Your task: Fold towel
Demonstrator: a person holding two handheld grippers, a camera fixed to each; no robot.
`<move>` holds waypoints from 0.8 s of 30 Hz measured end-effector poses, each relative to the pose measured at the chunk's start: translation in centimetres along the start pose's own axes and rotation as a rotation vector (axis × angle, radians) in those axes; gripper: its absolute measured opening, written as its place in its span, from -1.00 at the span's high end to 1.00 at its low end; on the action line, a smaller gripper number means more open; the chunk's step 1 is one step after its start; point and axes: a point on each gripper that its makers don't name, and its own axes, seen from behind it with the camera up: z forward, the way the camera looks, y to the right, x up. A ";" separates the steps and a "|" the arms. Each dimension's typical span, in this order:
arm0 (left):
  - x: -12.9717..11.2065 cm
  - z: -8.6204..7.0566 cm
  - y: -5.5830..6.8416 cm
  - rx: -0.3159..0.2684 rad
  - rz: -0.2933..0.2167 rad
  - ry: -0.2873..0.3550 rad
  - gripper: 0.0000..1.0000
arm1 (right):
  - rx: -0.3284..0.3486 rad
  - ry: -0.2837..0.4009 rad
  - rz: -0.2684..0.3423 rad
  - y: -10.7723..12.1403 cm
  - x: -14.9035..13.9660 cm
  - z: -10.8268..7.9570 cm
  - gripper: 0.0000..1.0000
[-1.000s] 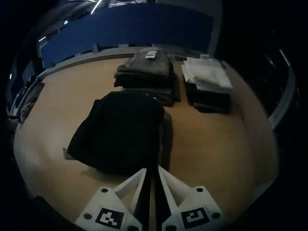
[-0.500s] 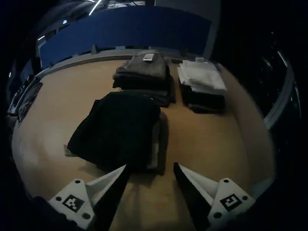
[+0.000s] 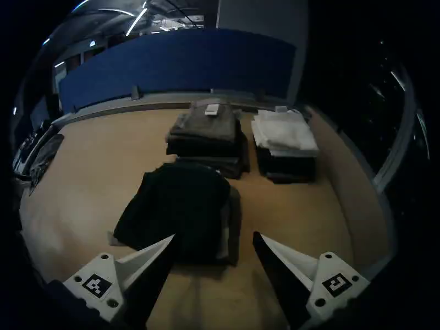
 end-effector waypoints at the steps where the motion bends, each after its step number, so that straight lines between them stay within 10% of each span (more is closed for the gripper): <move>1: 0.0 0.0 0.0 0.000 -0.001 0.001 -0.82 | 0.003 0.004 -0.003 -0.1 0.4 0.1 -1.00; 24: 0.0 0.3 -1.3 0.019 -0.024 0.002 -0.83 | 0.072 0.053 -0.070 -4.2 6.3 4.2 -1.00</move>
